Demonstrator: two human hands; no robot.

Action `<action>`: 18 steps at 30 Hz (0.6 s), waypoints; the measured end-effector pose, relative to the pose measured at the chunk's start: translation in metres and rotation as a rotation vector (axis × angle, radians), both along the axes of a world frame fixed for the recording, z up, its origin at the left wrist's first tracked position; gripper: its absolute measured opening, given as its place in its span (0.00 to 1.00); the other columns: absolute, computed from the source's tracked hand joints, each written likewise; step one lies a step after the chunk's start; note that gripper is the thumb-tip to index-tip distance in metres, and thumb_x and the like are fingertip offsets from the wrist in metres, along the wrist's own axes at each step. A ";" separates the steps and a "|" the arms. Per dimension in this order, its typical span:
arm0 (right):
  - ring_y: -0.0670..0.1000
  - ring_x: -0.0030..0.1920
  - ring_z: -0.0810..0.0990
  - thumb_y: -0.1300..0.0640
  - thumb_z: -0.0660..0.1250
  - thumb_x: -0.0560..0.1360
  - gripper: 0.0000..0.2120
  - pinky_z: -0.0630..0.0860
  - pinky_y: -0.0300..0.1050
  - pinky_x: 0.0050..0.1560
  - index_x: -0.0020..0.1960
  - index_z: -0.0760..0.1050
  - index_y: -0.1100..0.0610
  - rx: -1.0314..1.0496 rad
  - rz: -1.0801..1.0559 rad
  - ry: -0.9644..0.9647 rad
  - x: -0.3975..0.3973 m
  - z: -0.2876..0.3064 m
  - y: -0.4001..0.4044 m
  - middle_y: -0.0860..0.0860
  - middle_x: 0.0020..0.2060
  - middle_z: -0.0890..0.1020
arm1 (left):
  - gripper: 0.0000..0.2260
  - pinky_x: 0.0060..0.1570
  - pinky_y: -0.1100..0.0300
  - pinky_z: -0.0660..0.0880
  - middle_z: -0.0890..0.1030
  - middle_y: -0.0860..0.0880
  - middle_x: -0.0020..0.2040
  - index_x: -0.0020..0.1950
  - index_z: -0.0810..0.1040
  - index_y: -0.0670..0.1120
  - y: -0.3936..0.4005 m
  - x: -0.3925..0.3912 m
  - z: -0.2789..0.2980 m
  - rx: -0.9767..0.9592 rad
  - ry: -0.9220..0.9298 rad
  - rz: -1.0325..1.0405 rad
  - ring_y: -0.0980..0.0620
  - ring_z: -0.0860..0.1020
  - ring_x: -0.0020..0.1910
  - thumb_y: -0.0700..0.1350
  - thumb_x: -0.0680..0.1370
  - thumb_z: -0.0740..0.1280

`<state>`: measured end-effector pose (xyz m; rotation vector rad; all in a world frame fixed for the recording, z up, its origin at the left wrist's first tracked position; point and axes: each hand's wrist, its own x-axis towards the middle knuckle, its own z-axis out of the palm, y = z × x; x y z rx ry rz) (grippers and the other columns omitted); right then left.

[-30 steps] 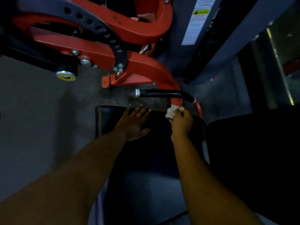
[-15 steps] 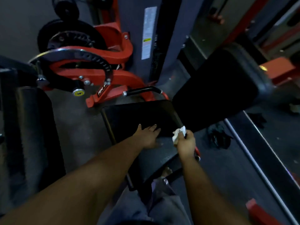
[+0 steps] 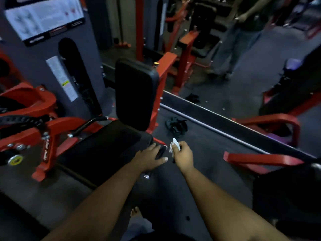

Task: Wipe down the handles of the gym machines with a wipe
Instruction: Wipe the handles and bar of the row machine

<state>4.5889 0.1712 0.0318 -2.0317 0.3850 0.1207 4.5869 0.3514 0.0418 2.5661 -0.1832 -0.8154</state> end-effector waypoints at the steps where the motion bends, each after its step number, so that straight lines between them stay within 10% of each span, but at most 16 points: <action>1: 0.55 0.35 0.82 0.36 0.63 0.73 0.17 0.80 0.60 0.43 0.40 0.71 0.50 -0.002 -0.018 -0.012 -0.010 0.002 -0.012 0.51 0.31 0.83 | 0.39 0.79 0.42 0.54 0.47 0.50 0.85 0.85 0.49 0.53 -0.015 -0.010 0.002 0.011 -0.010 -0.029 0.46 0.55 0.83 0.71 0.80 0.57; 18: 0.50 0.37 0.82 0.48 0.62 0.73 0.06 0.82 0.57 0.43 0.43 0.74 0.49 0.009 -0.290 -0.089 -0.210 0.048 -0.115 0.49 0.35 0.83 | 0.40 0.80 0.41 0.52 0.48 0.51 0.85 0.85 0.48 0.54 -0.123 -0.133 0.043 0.013 -0.162 -0.399 0.47 0.54 0.83 0.72 0.80 0.55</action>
